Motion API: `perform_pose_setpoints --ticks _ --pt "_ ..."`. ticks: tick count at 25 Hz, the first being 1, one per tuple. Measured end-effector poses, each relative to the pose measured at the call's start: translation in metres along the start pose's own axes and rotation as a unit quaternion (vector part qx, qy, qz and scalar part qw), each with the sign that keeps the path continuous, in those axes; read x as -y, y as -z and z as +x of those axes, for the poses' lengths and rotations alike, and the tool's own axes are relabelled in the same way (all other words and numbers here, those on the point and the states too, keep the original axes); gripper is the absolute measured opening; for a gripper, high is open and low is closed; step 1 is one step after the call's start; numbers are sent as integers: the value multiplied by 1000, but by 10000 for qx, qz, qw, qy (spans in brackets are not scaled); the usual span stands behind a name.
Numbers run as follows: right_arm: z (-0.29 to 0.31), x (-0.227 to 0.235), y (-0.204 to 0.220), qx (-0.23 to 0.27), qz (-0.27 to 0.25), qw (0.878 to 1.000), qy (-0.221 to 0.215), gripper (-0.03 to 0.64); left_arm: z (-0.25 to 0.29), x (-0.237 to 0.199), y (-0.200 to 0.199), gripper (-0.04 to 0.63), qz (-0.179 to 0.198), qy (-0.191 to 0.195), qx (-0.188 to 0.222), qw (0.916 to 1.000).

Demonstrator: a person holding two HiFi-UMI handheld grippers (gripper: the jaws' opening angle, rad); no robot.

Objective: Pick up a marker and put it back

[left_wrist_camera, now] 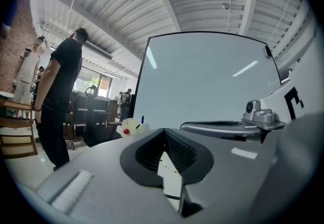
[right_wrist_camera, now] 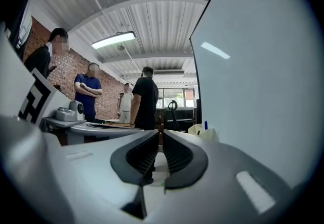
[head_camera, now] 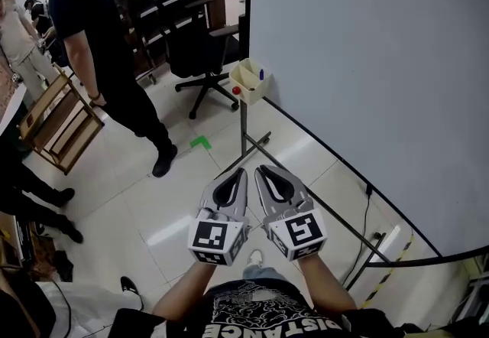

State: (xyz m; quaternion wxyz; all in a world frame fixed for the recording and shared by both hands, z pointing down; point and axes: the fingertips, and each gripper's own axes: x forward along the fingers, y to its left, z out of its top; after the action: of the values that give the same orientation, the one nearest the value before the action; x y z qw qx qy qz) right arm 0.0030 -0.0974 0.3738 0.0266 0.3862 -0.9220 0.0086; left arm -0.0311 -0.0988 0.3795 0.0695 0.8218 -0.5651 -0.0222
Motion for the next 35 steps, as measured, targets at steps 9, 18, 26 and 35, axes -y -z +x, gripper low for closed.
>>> perform_pose_setpoints --ticks 9,18,26,35 --pt "38 34 -3 52 -1 9999 -130 32 38 -15 -6 6 57 -175 47 9998" --pt "80 66 6 -6 2 10000 -44 81 73 -38 -5 6 28 -221 16 9998" --pt "129 100 17 -130 -10 9998 131 115 124 -70 -5 6 23 -80 -6 10000" --pt "178 135 27 -247 77 9989 383 145 171 -101 -5 6 34 114 -137 9998"
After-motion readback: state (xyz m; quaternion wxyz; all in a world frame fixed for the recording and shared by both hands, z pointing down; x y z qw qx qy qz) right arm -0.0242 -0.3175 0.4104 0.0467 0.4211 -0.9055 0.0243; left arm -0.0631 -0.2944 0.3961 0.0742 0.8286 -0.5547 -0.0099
